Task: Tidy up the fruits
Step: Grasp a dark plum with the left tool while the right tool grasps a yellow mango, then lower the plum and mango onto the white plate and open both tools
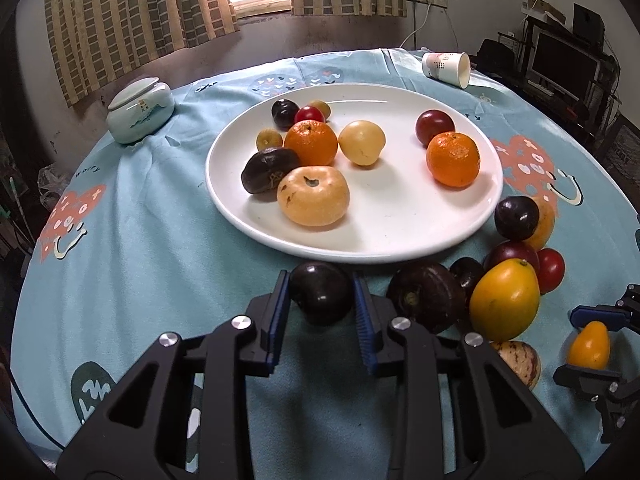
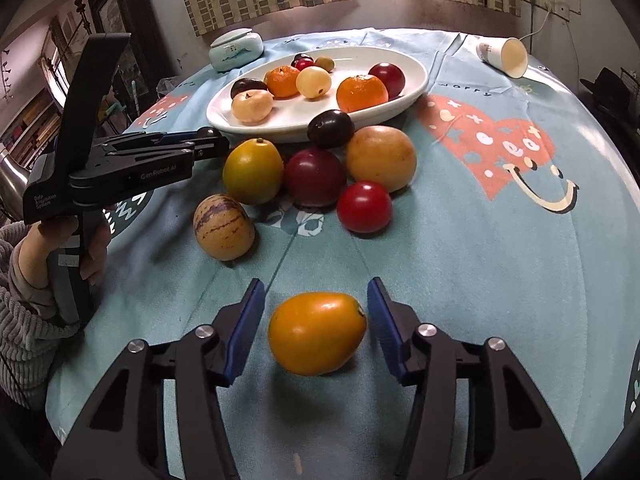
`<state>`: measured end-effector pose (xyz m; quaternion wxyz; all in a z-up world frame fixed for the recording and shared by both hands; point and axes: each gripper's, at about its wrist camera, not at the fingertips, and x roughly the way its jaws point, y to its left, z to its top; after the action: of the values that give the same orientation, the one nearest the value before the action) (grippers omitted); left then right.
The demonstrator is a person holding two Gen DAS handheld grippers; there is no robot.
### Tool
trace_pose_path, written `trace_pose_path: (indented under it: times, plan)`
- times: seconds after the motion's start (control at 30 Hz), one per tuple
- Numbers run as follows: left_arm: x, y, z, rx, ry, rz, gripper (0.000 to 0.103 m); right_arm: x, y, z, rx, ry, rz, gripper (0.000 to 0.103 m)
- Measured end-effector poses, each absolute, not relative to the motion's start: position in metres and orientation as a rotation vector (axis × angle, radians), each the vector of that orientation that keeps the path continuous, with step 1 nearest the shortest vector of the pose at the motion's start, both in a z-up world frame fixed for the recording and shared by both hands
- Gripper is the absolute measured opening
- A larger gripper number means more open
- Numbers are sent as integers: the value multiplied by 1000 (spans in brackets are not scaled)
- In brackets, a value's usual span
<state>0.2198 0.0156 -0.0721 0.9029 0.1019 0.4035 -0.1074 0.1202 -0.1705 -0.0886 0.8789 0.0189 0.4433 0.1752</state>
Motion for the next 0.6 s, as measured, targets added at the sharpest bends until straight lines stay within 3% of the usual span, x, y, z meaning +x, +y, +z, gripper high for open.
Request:
trace_pose_path:
  times: [0.1,0.4,0.6]
  plan:
    - [216,14,-69,226,819,-211,31,117,-175,-88,42,932,382,43]
    - [193,10,-39,258,682,-178,31,117,-181,-83,53,909,371,43]
    - [197,11,-20,266,620,-139,31,137,-190,-44,67,797,350,43]
